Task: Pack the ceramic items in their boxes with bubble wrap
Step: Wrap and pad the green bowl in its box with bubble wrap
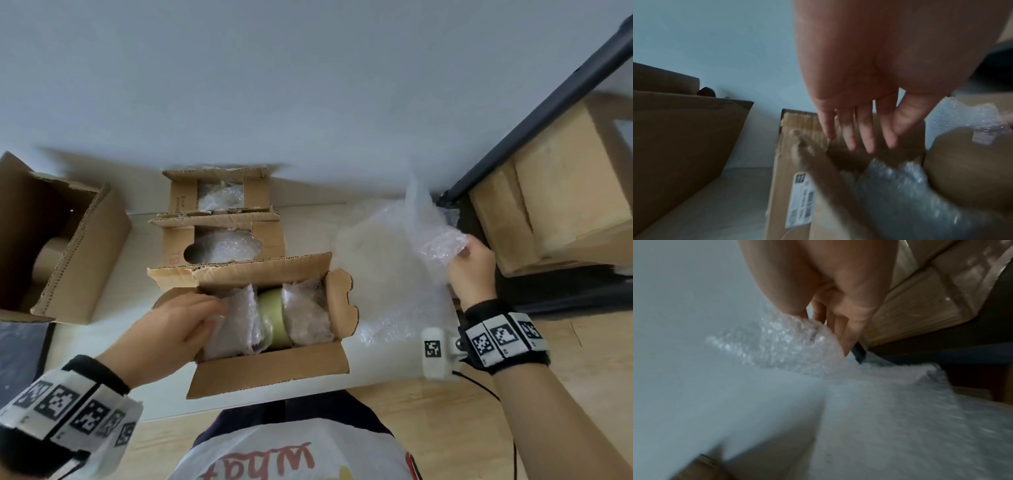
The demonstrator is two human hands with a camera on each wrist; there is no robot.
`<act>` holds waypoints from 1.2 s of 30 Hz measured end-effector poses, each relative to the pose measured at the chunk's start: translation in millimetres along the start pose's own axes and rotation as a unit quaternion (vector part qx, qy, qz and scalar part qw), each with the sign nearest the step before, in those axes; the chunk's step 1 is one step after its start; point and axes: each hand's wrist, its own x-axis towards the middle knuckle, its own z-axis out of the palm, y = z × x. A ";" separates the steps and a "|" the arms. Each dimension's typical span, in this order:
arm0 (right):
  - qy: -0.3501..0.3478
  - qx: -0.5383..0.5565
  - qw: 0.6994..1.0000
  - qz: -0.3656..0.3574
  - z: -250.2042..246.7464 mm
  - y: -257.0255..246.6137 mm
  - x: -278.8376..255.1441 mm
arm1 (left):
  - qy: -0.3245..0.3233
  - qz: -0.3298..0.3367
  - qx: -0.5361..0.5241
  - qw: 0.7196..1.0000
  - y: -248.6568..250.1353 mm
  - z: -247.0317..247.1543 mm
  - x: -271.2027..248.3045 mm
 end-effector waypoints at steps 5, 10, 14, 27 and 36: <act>-0.030 0.142 0.987 -0.063 -5.8 -63.5 -36.8 | 0.113 -0.033 -0.027 0.993 42.6 -26.5 29.9; -0.138 0.317 0.932 -0.107 15.1 -132.4 -76.0 | 0.111 -0.040 -0.085 0.989 89.4 -54.0 60.8; -0.185 0.345 0.911 -0.130 28.0 -168.8 -94.5 | 0.124 0.003 -0.060 0.990 115.6 -56.7 72.6; -0.230 0.286 0.920 -0.136 24.8 -161.4 -54.1 | 0.190 0.028 -0.394 0.899 81.8 -111.8 51.0; -0.419 0.343 0.828 -0.146 18.3 -150.8 -48.8 | 0.139 -0.022 -0.465 0.874 40.8 -128.7 30.1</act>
